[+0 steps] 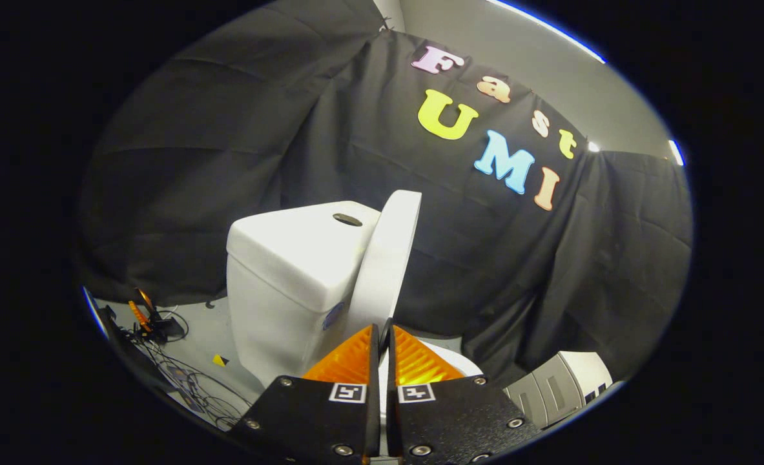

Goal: Open the toilet lid.

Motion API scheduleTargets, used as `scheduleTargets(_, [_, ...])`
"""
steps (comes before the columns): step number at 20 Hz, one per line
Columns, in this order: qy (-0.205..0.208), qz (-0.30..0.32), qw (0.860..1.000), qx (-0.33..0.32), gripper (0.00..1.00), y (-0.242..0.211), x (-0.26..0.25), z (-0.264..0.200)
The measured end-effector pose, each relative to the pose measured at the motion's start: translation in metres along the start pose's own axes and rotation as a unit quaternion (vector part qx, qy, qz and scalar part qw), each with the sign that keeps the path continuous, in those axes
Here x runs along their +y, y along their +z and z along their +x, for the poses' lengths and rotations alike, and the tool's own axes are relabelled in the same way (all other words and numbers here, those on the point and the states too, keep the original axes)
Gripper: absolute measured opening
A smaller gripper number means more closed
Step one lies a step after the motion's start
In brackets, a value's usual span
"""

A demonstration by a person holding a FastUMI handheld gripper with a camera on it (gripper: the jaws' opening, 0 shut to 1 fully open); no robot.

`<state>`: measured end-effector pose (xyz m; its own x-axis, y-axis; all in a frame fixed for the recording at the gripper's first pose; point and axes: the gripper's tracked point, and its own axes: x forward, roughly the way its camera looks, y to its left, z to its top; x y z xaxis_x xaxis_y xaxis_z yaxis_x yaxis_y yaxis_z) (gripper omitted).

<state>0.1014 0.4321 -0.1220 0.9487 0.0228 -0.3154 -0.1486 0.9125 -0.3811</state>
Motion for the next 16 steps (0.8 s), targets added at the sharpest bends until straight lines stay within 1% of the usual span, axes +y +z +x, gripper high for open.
scheduleTargets(1, [0.015, 0.0, 1.0, 0.005, 0.06, 0.0, 0.003, -0.001])
scheduleTargets(3, [0.031, -0.003, 0.999, 0.009, 0.16, 0.0, -0.001, -0.006])
scheduleTargets(4, [0.047, 0.001, 0.999, 0.008, 0.23, 0.001, 0.002, -0.009])
scheduleTargets(7, [0.096, 0.039, 0.995, -0.001, 0.64, 0.006, 0.009, -0.022])
scheduleTargets(8, [0.105, 0.059, 0.993, -0.007, 0.78, 0.01, 0.004, -0.031])
scheduleTargets(10, [0.114, 0.115, 0.986, -0.027, 0.95, 0.02, -0.02, -0.049])
scheduleTargets(13, [0.124, 0.2, 0.969, -0.078, 0.95, 0.044, -0.068, -0.073])
scheduleTargets(14, [0.119, 0.215, 0.965, -0.095, 0.95, 0.049, -0.088, -0.08])
scheduleTargets(16, [0.097, 0.232, 0.961, -0.119, 0.95, 0.052, -0.133, -0.083])
